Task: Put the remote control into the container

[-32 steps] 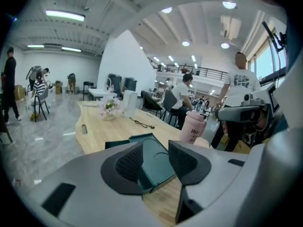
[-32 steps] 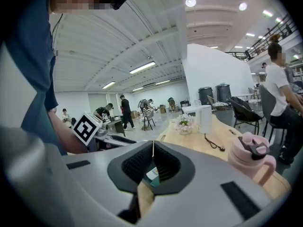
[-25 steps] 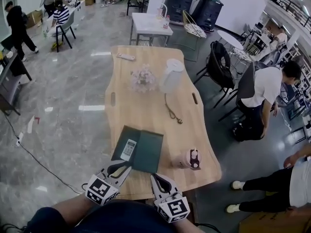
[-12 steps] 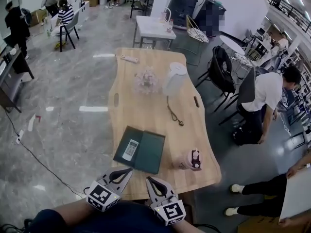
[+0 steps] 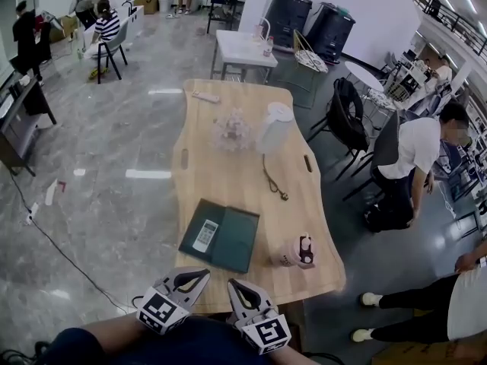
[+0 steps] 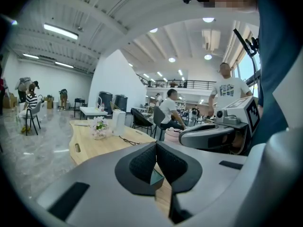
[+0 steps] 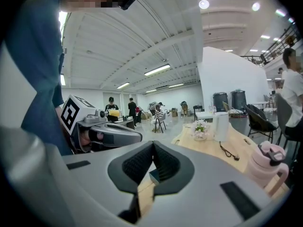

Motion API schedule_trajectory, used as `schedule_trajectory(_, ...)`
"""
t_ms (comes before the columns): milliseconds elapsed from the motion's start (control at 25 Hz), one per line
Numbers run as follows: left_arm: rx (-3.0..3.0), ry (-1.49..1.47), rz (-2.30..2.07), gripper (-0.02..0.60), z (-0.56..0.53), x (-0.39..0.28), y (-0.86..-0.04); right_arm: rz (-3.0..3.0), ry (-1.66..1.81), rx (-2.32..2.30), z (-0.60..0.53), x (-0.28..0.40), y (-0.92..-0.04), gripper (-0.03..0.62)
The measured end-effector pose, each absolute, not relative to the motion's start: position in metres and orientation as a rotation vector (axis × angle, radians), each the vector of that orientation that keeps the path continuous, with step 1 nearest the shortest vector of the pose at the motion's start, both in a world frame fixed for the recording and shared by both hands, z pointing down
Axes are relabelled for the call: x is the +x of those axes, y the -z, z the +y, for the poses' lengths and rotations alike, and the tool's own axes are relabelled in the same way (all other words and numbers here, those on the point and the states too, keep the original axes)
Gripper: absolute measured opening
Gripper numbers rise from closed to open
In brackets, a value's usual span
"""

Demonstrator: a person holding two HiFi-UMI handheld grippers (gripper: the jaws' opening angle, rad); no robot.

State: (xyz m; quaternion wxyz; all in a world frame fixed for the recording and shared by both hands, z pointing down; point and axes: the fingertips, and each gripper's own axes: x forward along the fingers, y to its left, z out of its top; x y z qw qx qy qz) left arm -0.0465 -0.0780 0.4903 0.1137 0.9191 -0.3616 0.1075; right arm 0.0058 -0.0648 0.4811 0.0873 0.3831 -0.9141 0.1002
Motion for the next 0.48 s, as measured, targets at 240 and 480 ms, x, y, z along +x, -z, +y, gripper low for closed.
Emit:
schedule_trajectory(240,2.710,-0.321,-1.059,0.013,-0.0708,-0.0462,-0.4869,-2.731,-0.304,1.140,-0.0596,0.0056,-0.4780,0.016)
schedule_trajectory(480,2.704,-0.316,-1.060,0.012,-0.0690,-0.0481,-0.4919,-2.732,-0.310,1.147,-0.0582,0.0046,-0.4813,0.017)
